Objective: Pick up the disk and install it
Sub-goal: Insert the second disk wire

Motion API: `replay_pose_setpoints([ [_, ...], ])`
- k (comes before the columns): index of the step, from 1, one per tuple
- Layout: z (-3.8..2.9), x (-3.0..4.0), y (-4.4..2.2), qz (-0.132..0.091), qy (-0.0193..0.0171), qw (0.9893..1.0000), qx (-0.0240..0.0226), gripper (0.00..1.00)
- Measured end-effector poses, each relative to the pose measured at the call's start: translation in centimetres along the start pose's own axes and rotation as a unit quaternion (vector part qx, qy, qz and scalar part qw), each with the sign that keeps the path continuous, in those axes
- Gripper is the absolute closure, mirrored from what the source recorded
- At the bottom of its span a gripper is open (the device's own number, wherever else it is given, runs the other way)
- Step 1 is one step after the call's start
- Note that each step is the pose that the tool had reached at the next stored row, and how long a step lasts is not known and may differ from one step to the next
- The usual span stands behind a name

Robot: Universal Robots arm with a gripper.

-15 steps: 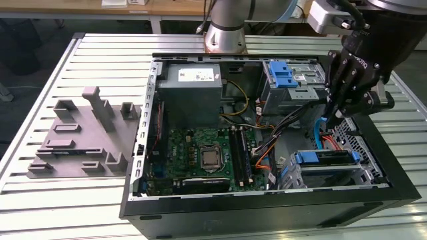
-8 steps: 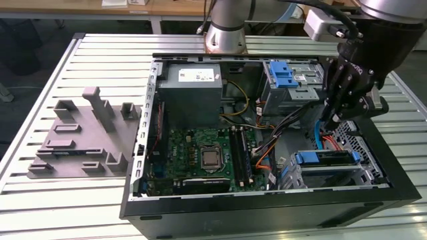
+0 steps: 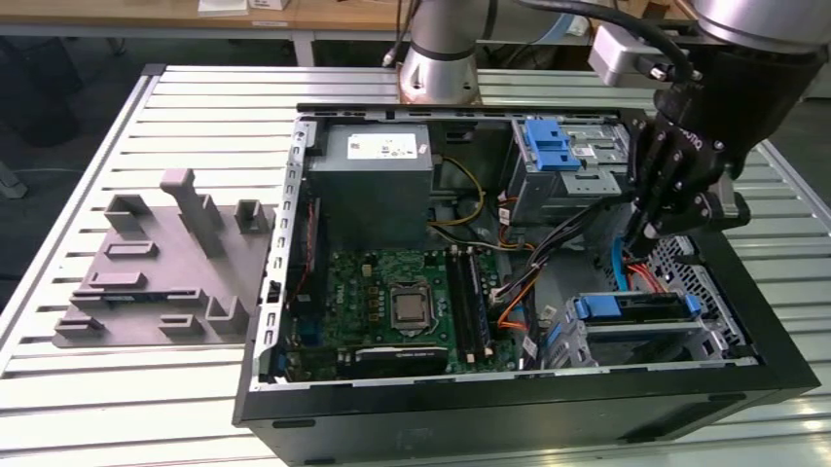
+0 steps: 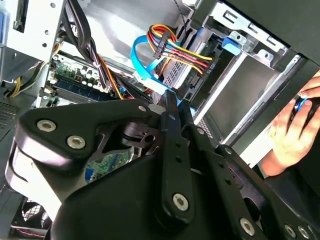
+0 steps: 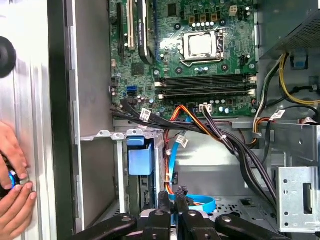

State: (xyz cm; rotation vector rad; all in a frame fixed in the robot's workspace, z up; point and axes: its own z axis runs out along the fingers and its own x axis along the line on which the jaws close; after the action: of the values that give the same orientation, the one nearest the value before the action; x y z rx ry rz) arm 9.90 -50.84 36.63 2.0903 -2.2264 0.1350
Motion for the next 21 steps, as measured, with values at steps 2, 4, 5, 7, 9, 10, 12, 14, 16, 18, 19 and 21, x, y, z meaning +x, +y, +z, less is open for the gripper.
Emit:
replay_pose_setpoints([
  [2, 0.04, -0.01, 0.00, 0.000, -0.0105, 0.9999, -0.0005, 0.84],
  [4, 0.14, 0.01, -0.01, 0.000, -0.0170, 0.9999, 0.0005, 0.84],
  [5, 0.22, 0.02, -0.01, 0.000, -0.0190, 0.9998, 0.0010, 0.84],
  [7, 0.37, 0.15, -0.01, 0.000, -0.0224, 0.9997, 0.0014, 0.84],
  [9, 0.53, 0.56, -0.02, 0.000, -0.0263, 0.9997, 0.0018, 0.84],
  [10, 0.59, 0.75, -0.02, 0.000, -0.0265, 0.9996, 0.0021, 0.84],
  [12, 0.68, 0.95, -0.04, 0.000, -0.0267, 0.9996, 0.0030, 0.84],
  [14, 0.68, 0.95, -0.03, 0.000, -0.0268, 0.9996, 0.0032, 0.84],
  [16, 0.68, 0.96, -0.03, 0.000, -0.0268, 0.9996, 0.0033, 0.84],
  [18, 0.71, 0.99, -0.02, 0.000, -0.0339, 0.9994, 0.0028, 0.84],
  [19, 0.73, 1.03, -0.02, 0.000, -0.0411, 0.9992, 0.0024, 0.84],
  [21, 0.84, 1.19, -0.03, 0.000, -0.0508, 0.9987, 0.0018, 0.84],
])
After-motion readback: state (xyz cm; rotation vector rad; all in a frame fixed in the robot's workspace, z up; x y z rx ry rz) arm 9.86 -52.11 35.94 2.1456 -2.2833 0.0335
